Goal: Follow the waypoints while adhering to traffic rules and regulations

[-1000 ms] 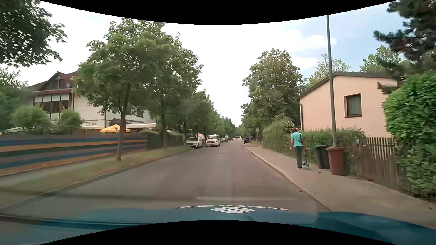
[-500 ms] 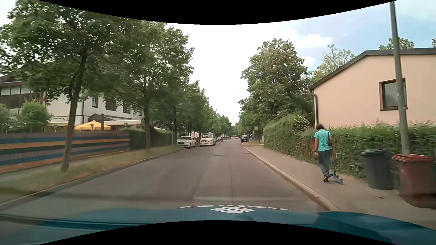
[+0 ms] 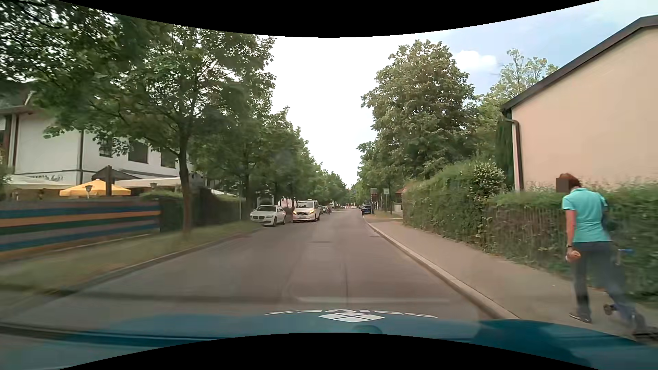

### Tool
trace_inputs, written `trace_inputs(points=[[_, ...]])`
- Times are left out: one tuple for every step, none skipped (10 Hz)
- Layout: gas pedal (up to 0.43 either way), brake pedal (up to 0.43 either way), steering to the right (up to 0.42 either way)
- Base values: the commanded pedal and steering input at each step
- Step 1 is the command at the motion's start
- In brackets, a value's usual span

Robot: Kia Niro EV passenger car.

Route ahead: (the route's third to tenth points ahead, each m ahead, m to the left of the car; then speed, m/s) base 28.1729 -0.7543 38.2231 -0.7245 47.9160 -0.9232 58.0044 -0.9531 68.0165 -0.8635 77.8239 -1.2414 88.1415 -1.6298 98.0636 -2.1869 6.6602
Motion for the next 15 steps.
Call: trace_inputs(points=[[0.169,0.000,0.012],[0.169,0.000,0.011],[0.169,0.000,0.010],[0.169,0.000,0.009],[0.169,0.000,0.009],[0.169,0.000,0.009],[0.169,0.000,0.007],[0.169,0.000,0.004],[0.169,0.000,0.003],[0.197,0.000,0.003],[0.197,0.000,0.003],[0.197,0.000,0.002],[0.197,0.000,0.001],[0.197,0.000,0.001],[0.189,0.000,0.000]])
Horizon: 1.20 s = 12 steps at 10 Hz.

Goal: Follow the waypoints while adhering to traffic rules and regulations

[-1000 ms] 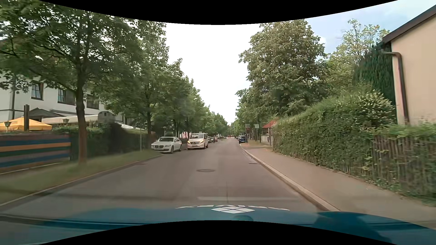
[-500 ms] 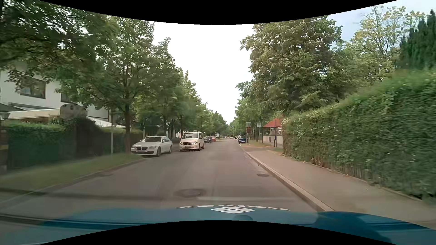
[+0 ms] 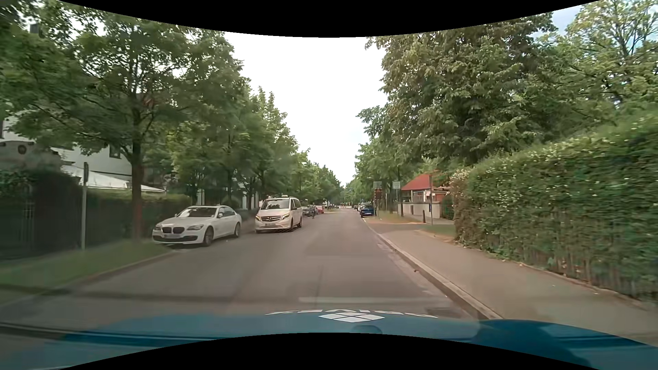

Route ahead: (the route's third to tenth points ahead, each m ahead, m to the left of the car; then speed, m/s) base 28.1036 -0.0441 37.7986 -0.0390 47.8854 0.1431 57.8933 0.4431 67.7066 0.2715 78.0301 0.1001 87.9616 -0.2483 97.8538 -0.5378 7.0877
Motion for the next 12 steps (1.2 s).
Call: trace_inputs(points=[[0.169,0.000,0.000],[0.138,0.000,0.001],[0.138,0.000,0.000],[0.138,0.000,-0.003],[0.150,0.000,-0.003],[0.169,0.000,0.002],[0.169,0.000,0.003],[0.169,0.000,0.002],[0.169,0.000,-0.001],[0.169,0.000,-0.003],[0.169,0.000,-0.002],[0.169,0.000,0.000]])
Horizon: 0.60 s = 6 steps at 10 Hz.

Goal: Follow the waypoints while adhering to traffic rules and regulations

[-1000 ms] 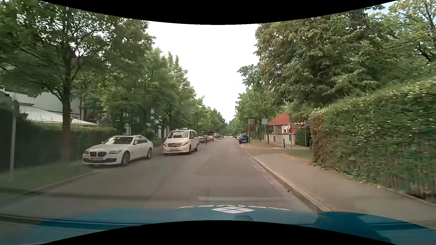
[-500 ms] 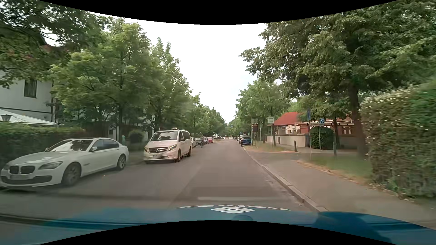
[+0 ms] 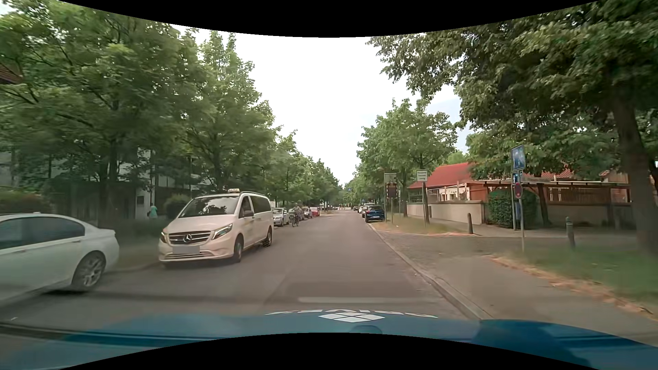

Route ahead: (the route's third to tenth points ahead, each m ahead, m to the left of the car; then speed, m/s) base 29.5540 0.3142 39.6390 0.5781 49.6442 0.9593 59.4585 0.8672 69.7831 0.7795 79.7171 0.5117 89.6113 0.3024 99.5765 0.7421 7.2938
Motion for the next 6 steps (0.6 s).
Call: trace_inputs(points=[[0.157,0.000,0.000],[0.157,0.000,0.000],[0.157,0.000,0.000],[0.157,0.000,0.001],[0.157,0.000,0.003],[0.157,0.000,0.003]])
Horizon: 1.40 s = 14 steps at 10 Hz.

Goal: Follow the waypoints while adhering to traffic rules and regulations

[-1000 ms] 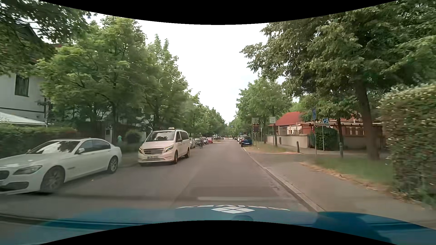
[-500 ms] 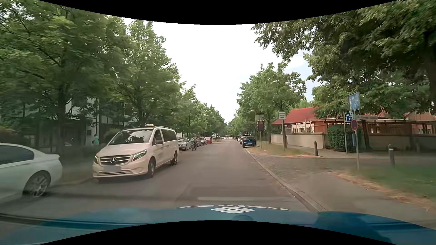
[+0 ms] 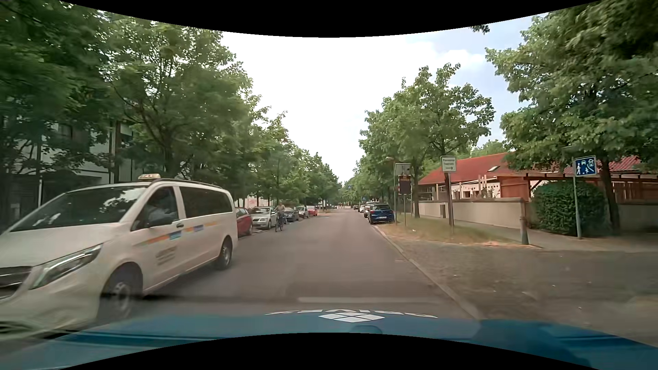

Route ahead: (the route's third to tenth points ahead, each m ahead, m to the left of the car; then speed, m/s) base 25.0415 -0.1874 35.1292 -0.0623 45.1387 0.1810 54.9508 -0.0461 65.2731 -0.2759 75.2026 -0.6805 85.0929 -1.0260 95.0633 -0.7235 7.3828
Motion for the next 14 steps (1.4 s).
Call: trace_inputs(points=[[0.157,0.000,0.003],[0.157,0.000,0.003],[0.157,0.000,0.003],[0.157,0.000,0.003],[0.157,0.000,0.003],[0.157,0.000,0.003],[0.157,0.000,0.002],[0.169,0.000,0.002],[0.169,0.000,0.003],[0.157,0.000,0.003],[0.157,0.000,0.003],[0.150,0.000,0.002],[0.150,0.000,0.005],[0.150,0.000,0.004]])
